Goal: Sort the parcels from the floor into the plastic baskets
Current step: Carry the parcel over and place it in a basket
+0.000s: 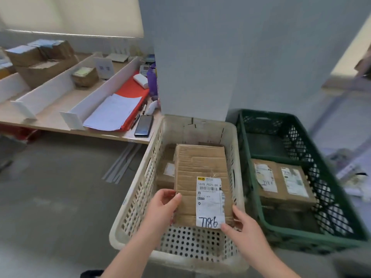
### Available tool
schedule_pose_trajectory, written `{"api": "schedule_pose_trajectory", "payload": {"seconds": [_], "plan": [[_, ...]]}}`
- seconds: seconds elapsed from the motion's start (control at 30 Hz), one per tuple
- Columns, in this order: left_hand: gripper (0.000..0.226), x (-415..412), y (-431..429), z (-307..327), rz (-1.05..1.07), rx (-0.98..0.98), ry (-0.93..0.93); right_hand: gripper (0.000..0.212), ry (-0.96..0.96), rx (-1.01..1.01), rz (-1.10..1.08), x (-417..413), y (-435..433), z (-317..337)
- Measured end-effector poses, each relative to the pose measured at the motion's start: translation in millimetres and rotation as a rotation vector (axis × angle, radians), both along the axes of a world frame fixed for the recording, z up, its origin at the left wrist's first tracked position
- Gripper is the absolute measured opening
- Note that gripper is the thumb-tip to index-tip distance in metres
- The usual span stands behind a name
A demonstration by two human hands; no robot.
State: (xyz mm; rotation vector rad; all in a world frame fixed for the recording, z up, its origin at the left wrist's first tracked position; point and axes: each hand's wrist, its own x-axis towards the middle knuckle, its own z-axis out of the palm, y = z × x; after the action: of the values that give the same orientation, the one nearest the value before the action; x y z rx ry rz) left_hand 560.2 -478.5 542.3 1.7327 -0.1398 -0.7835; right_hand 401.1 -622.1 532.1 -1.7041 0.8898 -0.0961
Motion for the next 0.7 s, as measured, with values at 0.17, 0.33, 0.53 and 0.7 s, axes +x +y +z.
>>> {"api": "schedule_pose_trajectory", "payload": {"seconds": [0.17, 0.33, 0.53, 0.7], "plan": [[0.033, 7, -35, -34, 0.085, -0.012, 0.192, 0.068, 0.101, 0.082, 0.124, 20, -52, -24], [0.045, 7, -48, -74, 0.274, -0.046, 0.449, 0.065, 0.193, 0.037, 0.377, 77, -99, -38], [0.031, 18, -66, -128, 0.551, -0.034, 0.63, 0.065, 0.384, -0.096, 0.828, 192, -140, -76], [0.035, 23, -80, -168, 0.613, 0.037, 0.713, 0.067, 0.487, -0.104, 0.852, 224, -137, -128]]}}
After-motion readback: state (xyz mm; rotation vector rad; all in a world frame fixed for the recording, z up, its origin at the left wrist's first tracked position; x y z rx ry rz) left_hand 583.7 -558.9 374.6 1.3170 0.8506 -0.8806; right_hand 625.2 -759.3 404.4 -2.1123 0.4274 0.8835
